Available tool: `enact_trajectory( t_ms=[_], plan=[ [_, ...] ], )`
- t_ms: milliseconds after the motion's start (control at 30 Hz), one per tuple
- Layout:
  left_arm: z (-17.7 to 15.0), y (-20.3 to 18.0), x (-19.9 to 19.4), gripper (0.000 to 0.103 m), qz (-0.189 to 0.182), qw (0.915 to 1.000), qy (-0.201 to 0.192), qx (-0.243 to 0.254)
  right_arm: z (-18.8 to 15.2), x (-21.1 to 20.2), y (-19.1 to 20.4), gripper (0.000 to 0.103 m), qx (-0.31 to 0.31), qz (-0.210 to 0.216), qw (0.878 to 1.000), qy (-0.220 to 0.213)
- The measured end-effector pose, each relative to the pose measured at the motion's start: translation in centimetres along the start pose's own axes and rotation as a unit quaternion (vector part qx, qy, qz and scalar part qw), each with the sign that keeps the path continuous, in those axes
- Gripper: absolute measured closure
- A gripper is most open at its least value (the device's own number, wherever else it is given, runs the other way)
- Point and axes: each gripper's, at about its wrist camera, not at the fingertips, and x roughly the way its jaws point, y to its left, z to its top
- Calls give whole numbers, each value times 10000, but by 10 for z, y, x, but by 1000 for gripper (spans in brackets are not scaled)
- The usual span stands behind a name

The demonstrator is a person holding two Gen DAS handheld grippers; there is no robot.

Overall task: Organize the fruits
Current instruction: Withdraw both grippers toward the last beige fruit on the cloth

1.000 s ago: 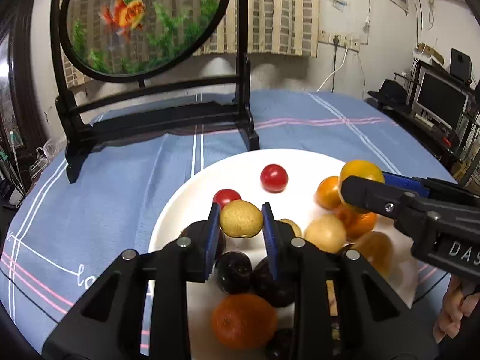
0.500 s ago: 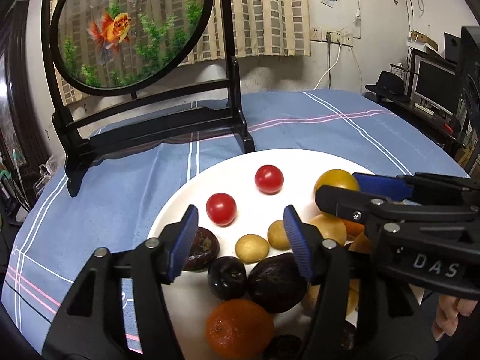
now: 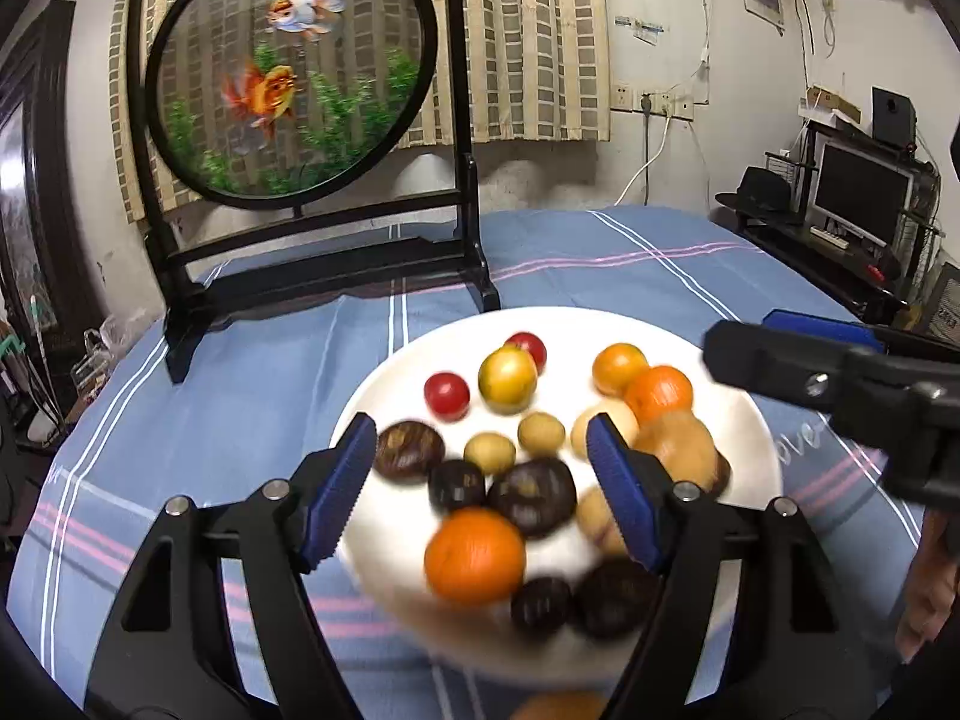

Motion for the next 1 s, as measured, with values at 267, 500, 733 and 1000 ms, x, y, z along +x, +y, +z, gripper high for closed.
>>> enact_trajectory(
  t_ms=[267, 500, 733, 1000],
  plan=[
    [-48, 21, -63, 18, -277, 9996, -15, -100, -51, -46, -9, 38, 445, 283, 9986, 12],
    [-93, 15, -91, 15, -486, 9982, 173, 304, -83, -47, -3, 38, 501, 867, 9928, 652],
    [-96, -4, -81, 15, -736, 9936, 428, 747, -97, -27, 18, 38, 376, 1315, 9834, 1196],
    [-96, -17, -65, 15, -888, 9881, 779, 981, -93, -11, 32, 38, 463, 1327, 9790, 1474]
  ],
)
